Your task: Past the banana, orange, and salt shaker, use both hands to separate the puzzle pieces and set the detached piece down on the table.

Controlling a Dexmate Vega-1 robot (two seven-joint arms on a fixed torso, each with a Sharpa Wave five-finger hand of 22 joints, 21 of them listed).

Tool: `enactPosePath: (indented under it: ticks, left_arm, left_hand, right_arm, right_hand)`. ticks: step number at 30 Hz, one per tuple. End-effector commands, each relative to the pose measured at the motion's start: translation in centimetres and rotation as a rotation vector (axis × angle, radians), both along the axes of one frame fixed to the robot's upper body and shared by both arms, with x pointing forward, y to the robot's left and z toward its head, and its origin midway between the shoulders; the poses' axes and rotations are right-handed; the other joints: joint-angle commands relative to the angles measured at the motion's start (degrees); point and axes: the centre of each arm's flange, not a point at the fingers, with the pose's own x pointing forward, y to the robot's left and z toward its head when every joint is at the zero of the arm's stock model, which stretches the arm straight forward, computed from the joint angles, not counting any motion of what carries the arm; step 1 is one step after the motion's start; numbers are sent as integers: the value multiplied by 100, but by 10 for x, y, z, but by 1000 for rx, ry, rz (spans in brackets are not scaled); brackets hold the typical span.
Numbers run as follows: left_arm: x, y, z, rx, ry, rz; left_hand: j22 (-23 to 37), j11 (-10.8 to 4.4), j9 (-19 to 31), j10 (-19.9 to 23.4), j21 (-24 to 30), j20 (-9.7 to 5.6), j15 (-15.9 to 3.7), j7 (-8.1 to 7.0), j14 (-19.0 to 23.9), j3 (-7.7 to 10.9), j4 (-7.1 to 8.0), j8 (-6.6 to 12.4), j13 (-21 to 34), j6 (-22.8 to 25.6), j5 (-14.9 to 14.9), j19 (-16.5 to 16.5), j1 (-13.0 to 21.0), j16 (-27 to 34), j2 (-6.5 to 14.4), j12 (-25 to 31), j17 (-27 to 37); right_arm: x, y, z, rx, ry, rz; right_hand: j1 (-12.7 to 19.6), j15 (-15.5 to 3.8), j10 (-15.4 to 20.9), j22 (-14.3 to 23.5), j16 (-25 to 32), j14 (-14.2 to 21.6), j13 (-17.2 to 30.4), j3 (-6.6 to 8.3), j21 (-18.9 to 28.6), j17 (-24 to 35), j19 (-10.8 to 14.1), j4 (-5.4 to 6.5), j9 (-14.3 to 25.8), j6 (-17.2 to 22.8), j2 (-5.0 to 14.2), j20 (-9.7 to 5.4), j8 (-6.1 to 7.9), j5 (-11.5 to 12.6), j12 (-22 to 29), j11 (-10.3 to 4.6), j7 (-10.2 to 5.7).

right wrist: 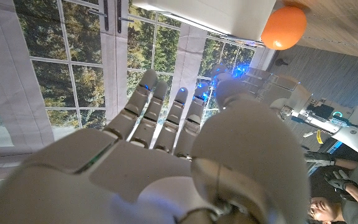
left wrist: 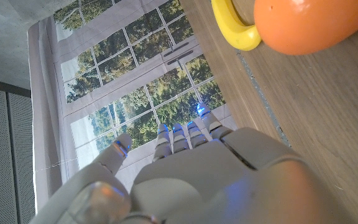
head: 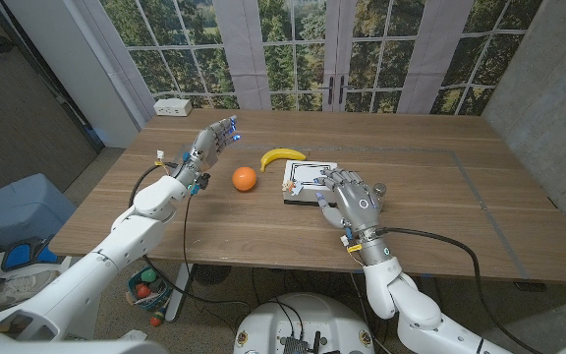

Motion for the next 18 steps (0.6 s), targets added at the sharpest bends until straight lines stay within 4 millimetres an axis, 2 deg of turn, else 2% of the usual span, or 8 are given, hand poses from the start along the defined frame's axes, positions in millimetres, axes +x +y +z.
enactPosePath:
  ticks: [1,18]
  left_arm:
    - [1,0,2,-6,-2,-6]
    - [3,0,3,-8,5,-17]
  left_hand:
    - [8,2,9,2,-27,9,-72,-18,-1,-19,-16,2,19,16,-11,30,1,-12,229,-17,0]
    - [9,11,10,9,-72,7,-75,-24,-2,-27,-11,-2,19,19,-14,51,-7,-13,233,-15,0]
  right_arm:
    - [11,3,-5,-23,14,10]
    - [28,7,-15,-78,-10,46]
  right_hand:
    - [8,-994,-30,12,-16,-23,21,-14,23,14,26,-15,6,60,10,-89,24,-26,-29,-42,-24]
    - [302,-1017,-147,9,-82,-90,31,16,35,2,8,-28,8,114,-22,-161,20,-20,-94,-84,-112]
